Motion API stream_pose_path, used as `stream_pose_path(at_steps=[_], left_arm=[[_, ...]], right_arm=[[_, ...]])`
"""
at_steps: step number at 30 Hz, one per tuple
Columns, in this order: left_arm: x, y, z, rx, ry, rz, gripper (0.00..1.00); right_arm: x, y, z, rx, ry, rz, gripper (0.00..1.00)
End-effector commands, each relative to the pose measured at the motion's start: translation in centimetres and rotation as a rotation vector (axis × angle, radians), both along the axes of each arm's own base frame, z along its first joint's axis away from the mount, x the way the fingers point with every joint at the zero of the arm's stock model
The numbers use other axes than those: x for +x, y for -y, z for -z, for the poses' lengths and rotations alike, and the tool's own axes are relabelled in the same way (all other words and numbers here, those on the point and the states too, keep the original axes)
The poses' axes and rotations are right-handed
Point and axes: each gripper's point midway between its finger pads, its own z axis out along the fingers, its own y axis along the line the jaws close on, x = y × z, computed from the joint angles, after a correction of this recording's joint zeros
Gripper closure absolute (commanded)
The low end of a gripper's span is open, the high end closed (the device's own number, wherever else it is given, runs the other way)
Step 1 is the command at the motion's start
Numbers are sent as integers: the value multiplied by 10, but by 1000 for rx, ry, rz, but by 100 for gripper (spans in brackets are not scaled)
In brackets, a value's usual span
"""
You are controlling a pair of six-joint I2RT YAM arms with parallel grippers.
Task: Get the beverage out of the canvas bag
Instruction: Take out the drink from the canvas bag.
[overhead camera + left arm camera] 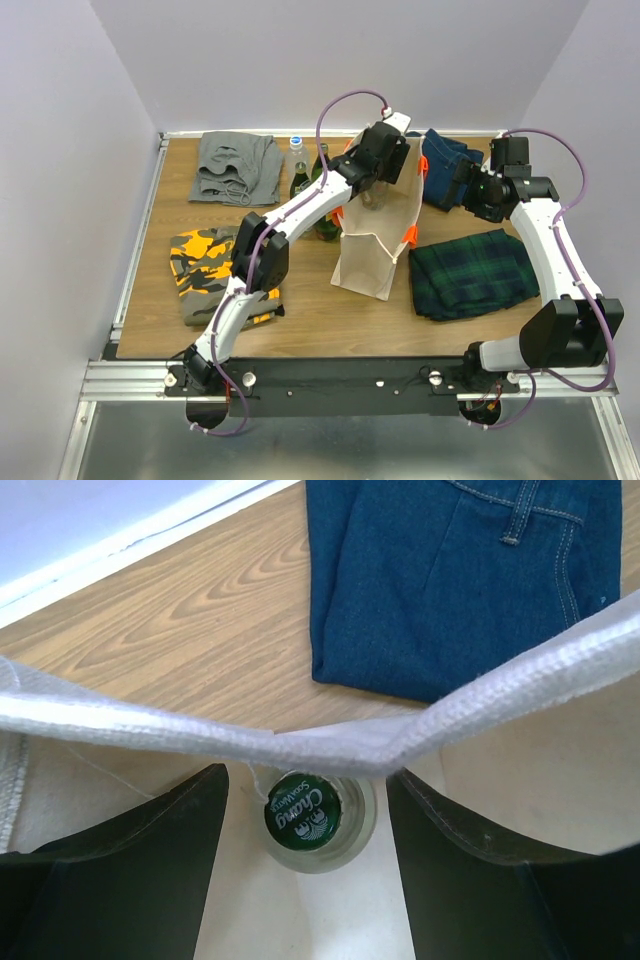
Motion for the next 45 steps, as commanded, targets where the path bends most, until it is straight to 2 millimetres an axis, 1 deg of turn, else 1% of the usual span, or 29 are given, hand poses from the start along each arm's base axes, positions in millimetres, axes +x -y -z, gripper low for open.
stream_pose_path(at_steps=[1, 4, 10, 14, 21, 27, 32, 35, 36, 37, 38, 39, 40, 45], left_arm=[[3, -7, 17, 27, -32, -42, 27], [2, -6, 20, 28, -39, -41, 27], [3, -5, 20, 21, -39, -38, 32], [3, -3, 19, 8, -40, -35, 32], [3, 0, 16, -16, -40, -27, 41], [4, 1, 15, -22, -37, -23, 46], [4, 3, 12, -31, -33, -16, 58], [3, 5, 10, -36, -29, 3, 74], [3, 6, 8, -41, -27, 7, 82], [2, 6, 9, -41, -29, 11, 86], [1, 6, 6, -45, -25, 11, 90], [1, 6, 6, -47, -23, 11, 99], [0, 5, 8, -43, -25, 12, 100], [-1, 3, 1, -36, -17, 20, 100]], right_arm=[[-1, 5, 3, -28, -3, 8, 0], [0, 6, 2, -29, 0, 10, 0], [-1, 6, 1, -30, 3, 11, 0], [-2, 6, 1, -30, 3, 11, 0], [-2, 6, 1, -33, 3, 12, 0], [-2, 6, 1, -32, 3, 11, 0], [-2, 7, 2, -31, -2, 13, 0], [-2, 6, 2, -31, 0, 12, 0], [-2, 6, 1, -32, 1, 11, 0], [-2, 6, 2, -32, -2, 11, 0], [-1, 7, 1, -32, 1, 12, 0], [-1, 7, 2, -32, 0, 12, 0], [-1, 6, 1, -32, 0, 11, 0], [1, 6, 0, -28, 3, 9, 0]])
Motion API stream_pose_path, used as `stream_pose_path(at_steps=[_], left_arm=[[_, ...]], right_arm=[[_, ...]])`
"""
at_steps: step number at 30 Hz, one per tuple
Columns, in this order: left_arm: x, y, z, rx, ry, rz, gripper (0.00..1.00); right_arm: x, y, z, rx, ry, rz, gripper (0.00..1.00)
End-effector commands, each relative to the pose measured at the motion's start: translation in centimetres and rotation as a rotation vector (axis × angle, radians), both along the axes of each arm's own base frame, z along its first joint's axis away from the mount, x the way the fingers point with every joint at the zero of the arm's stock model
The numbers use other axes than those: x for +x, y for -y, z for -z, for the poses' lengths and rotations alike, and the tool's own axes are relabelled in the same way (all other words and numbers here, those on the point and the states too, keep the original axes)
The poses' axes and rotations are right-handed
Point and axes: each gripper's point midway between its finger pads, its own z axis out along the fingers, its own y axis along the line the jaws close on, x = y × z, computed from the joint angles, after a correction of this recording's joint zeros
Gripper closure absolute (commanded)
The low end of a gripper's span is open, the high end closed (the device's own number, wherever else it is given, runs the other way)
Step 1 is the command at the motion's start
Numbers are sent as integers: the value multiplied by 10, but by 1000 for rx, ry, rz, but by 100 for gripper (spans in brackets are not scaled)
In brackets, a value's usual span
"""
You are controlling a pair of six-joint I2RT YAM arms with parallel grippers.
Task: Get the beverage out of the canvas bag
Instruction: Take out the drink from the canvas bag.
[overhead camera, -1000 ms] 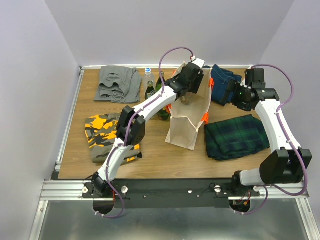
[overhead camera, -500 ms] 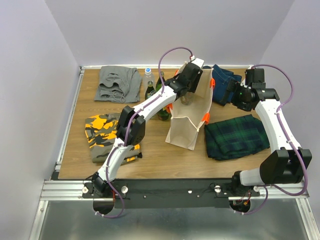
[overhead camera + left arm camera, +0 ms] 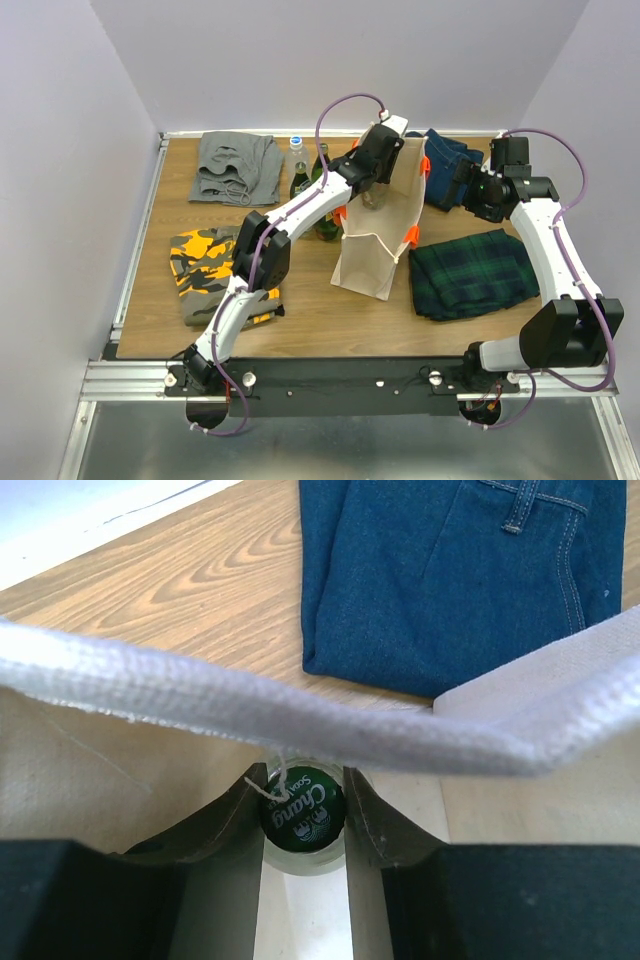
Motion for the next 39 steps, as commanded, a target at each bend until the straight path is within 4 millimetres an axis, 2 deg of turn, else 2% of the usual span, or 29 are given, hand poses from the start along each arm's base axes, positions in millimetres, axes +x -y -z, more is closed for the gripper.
stream_pose_path(at_steps=[1, 11, 17, 39], left_arm=[[-1, -1, -17, -14, 28, 22, 100], [-9, -6, -59, -27, 83, 53, 100], [-13, -10, -73, -28, 102, 63, 100], [-27, -9, -102, -72, 126, 113, 100]], right_arm=[[1, 5, 0, -26, 2, 6, 0], [2, 4, 0, -21, 5, 5, 0], [3, 4, -2, -21, 6, 5, 0], [2, 3, -1, -17, 6, 8, 0]])
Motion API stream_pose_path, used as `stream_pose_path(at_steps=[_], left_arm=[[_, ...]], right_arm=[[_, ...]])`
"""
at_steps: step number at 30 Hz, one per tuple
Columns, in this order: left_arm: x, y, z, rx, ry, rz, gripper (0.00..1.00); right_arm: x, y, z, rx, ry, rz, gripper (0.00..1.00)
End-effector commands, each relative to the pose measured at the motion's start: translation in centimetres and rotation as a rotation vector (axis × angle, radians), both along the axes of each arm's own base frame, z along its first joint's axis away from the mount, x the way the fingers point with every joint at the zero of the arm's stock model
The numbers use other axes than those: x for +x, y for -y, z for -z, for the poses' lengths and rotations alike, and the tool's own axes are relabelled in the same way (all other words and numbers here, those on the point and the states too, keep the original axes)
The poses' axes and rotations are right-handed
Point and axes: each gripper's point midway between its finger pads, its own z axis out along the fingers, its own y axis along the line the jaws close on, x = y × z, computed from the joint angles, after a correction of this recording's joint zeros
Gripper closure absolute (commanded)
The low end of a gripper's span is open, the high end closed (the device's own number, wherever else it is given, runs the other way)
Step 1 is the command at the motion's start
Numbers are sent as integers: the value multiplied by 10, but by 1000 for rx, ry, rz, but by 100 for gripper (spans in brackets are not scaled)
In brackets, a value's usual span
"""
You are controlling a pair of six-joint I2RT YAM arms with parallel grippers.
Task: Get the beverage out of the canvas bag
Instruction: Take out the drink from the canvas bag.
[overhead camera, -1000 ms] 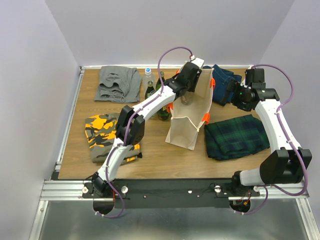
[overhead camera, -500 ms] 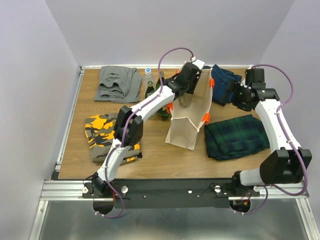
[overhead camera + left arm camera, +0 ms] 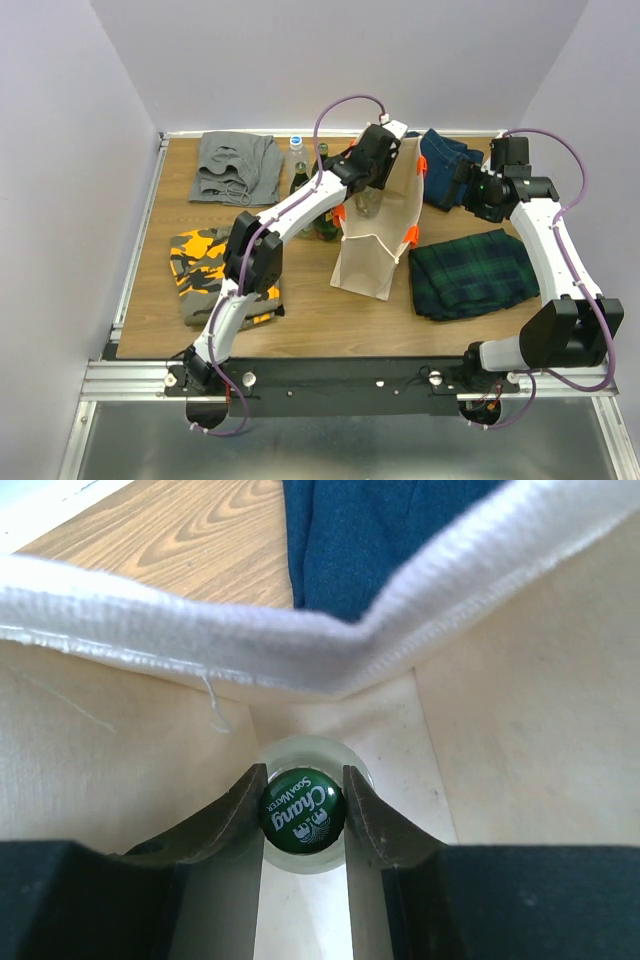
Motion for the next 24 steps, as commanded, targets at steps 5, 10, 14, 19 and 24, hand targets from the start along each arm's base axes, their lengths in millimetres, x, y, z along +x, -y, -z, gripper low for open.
stream_pose_path(at_steps=[5, 10, 14, 19, 24], left_arm=[[-7, 7, -104, -149, 172, 70, 100], [-13, 11, -110, -155, 172, 100, 100], [-18, 11, -115, -159, 172, 110, 100], [-22, 11, -120, -164, 174, 127, 100], [-27, 11, -126, -165, 176, 148, 100]], right_arm=[[1, 5, 1, -19, 3, 11, 0], [1, 4, 1, -19, 5, 10, 0], [1, 4, 1, -21, 4, 9, 0], [1, 4, 2, -19, 0, 9, 0], [0, 4, 1, -18, 3, 9, 0]])
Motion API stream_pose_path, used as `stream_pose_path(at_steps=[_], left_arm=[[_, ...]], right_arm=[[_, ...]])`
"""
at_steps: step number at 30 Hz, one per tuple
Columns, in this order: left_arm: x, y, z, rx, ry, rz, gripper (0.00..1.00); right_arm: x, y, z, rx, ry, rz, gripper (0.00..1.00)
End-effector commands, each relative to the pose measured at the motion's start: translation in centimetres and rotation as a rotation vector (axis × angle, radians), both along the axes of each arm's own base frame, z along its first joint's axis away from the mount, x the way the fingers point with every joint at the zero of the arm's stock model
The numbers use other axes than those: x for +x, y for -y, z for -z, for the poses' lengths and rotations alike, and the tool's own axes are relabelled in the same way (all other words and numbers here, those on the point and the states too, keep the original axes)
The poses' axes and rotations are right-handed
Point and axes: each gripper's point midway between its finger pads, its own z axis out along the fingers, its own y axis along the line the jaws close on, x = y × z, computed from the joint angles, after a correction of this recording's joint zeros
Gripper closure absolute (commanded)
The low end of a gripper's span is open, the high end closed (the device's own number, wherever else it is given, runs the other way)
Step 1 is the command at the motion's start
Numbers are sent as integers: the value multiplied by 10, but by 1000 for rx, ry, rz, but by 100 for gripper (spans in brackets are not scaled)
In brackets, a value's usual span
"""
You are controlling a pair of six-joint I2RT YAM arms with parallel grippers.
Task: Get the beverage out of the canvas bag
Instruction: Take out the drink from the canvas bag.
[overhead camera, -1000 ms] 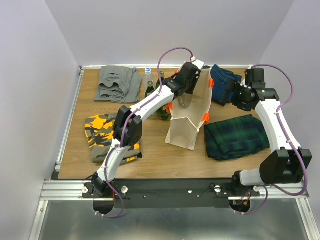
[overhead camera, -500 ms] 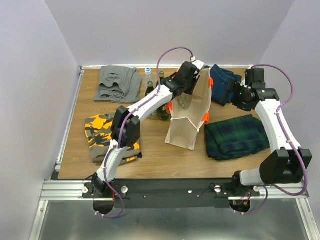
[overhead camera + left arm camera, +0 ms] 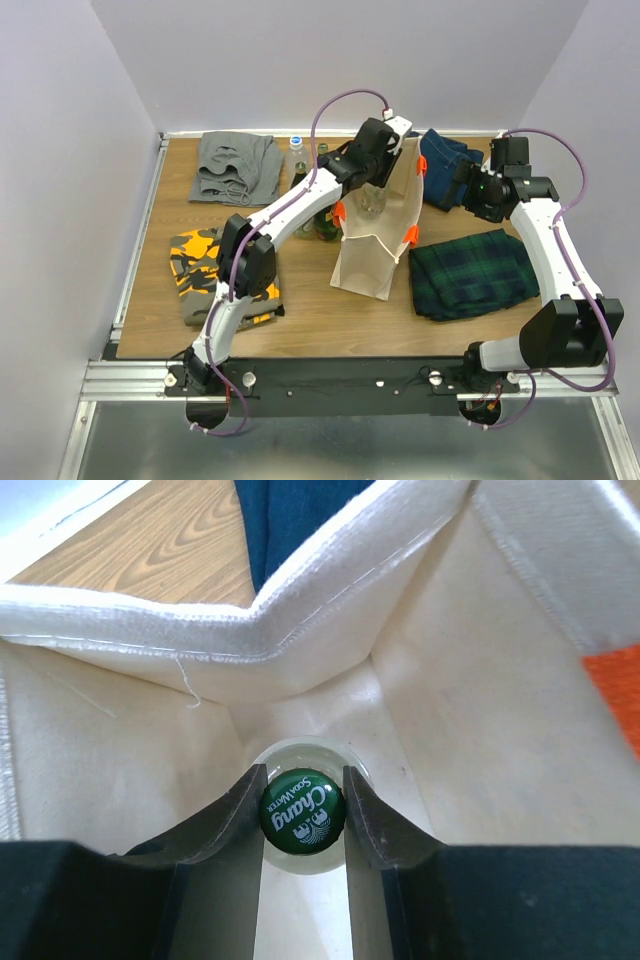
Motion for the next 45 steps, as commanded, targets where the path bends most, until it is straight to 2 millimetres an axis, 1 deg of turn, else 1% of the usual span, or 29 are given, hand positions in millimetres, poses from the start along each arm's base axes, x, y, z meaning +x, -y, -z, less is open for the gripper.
stream_pose_path(at_steps=[1, 4, 6, 7, 8, 10, 12, 16, 22, 24, 25, 26, 32, 35, 37, 40, 45], left_arm=[[-8, 5, -98, -147, 166, 49, 100], [-12, 6, -99, -147, 160, 66, 100], [-14, 8, -104, -157, 164, 80, 100], [-16, 8, -102, -152, 156, 87, 100], [-17, 8, -106, -157, 160, 89, 100], [-18, 7, -106, -152, 150, 88, 100], [-22, 10, -114, -167, 151, 110, 100], [-26, 9, -116, -164, 139, 121, 100], [-35, 10, -125, -180, 122, 152, 100], [-41, 10, -133, -195, 121, 171, 100], [-43, 10, -134, -197, 115, 180, 100], [-46, 10, -140, -206, 119, 188, 100], [-61, 8, -155, -237, 110, 231, 100], [-64, 5, -163, -245, 117, 232, 100], [-67, 5, -164, -248, 112, 236, 100], [-71, 3, -171, -254, 114, 245, 100], [-78, -2, -186, -272, 131, 250, 100]], right_arm=[[0, 5, 0, -19, 5, 11, 0], [1, 4, 0, -17, 6, 9, 0], [0, 4, 0, -16, 2, 12, 0], [1, 4, -1, -18, 6, 10, 0], [0, 4, -1, -18, 6, 10, 0], [0, 5, -2, -21, 8, 14, 0], [0, 4, -3, -21, 11, 12, 0], [2, 3, -4, -12, 14, 8, 0], [1, 2, -5, -7, 12, 7, 0], [1, 2, -4, -5, 15, 9, 0], [0, 1, -5, -2, 14, 5, 0], [1, 1, -5, -2, 15, 5, 0], [0, 0, -4, 0, 12, 3, 0], [-2, 0, -3, 3, 9, 0, 0], [-2, 0, -3, 2, 11, 3, 0], [-4, 0, -2, 0, 11, 3, 0], [-4, 1, -3, -1, 14, 4, 0]])
